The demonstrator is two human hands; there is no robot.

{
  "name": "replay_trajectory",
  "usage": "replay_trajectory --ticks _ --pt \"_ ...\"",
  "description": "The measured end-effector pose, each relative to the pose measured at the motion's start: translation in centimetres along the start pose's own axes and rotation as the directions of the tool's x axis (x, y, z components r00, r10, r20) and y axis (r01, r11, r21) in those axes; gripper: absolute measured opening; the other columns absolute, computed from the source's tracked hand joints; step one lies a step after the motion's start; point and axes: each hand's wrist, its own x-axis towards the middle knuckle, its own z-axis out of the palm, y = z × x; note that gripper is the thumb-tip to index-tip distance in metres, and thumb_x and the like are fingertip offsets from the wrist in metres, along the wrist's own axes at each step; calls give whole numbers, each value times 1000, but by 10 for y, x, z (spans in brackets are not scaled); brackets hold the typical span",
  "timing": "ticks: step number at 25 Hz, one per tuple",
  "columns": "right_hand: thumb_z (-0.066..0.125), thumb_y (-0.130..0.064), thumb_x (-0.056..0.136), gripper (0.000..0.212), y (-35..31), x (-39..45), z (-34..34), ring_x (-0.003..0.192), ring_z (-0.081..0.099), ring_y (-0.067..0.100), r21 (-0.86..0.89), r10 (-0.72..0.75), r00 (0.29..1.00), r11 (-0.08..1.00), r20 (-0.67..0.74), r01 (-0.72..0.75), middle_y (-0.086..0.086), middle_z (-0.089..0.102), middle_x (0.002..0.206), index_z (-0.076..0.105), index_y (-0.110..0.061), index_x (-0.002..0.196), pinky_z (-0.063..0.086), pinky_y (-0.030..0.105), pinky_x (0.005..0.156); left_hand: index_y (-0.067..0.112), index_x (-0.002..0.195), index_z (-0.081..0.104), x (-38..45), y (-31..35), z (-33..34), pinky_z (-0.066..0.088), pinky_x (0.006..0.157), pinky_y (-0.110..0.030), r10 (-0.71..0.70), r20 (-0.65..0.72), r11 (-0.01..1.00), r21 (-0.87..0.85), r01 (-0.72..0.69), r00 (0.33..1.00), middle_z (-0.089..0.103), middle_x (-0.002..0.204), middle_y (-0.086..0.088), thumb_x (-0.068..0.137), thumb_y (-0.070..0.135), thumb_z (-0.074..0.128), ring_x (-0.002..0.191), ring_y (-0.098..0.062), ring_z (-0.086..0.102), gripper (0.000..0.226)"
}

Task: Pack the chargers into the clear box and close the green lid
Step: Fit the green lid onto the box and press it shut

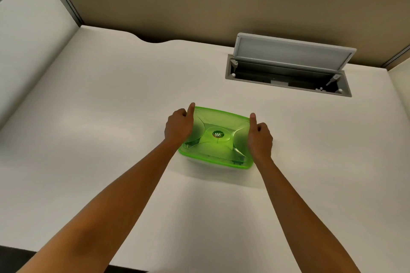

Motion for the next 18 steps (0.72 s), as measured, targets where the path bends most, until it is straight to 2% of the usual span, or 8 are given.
replay_trajectory --ticks 2,5,10,12,14,16,17,18 --pt "42 -62 93 56 0 0 -2 65 41 21 33 2 1000 999 -5 -2 0 43 63 36 -14 66 32 37 62 18 60 29 2 1 0 28 58 -32 -15 40 993 -116 20 999 37 58 1 95 63 43 58 -21 37 58" --pt "51 -58 91 56 -1 1 -2 62 35 20 109 16 1000 994 2 -16 0 36 59 29 -17 60 29 36 60 19 58 29 5 -1 -2 25 61 -32 -11 57 982 -189 22 998 32 57 2 94 59 48 58 -19 32 58" --pt "53 -54 92 56 -4 0 -4 58 33 19 81 2 999 997 -40 2 -1 35 56 30 -16 59 27 35 56 18 58 36 7 -4 0 29 65 -33 -21 33 974 -227 28 999 34 58 0 90 63 51 60 -20 33 57" --pt "53 -54 92 56 -5 0 -4 58 33 18 93 14 999 996 -37 -10 -1 36 56 30 -15 59 27 35 56 18 55 32 7 -4 -1 27 64 -34 -30 33 971 -237 37 999 32 54 4 89 63 53 59 -20 32 60" --pt "53 -54 92 56 -4 -1 -4 57 34 18 103 9 999 995 -39 -5 -1 36 55 32 -15 59 28 35 56 19 53 29 4 -3 -1 26 62 -33 -47 -5 968 -248 45 999 29 50 6 88 61 56 56 -20 30 61" --pt "54 -54 92 54 -1 -3 -4 59 37 19 110 -12 999 994 -49 17 -2 38 55 34 -16 59 29 35 56 18 56 36 -1 -3 -3 31 61 -32 -32 -94 975 -220 11 995 38 53 5 89 57 56 56 -21 38 55" --pt "54 -53 92 52 -1 -3 -4 61 41 20 101 -28 998 994 -61 34 -2 41 57 38 -15 60 31 34 56 19 63 44 -4 -1 -4 36 61 -32 28 -169 986 -159 -56 985 46 58 5 91 55 54 59 -21 46 47" --pt "54 -52 92 47 -2 -4 -4 65 47 21 73 -59 995 995 -83 66 -2 47 62 44 -15 65 33 33 57 19 72 51 -7 -1 -4 40 63 -34 155 -249 984 -43 -171 956 55 68 5 93 51 53 65 -21 53 38"
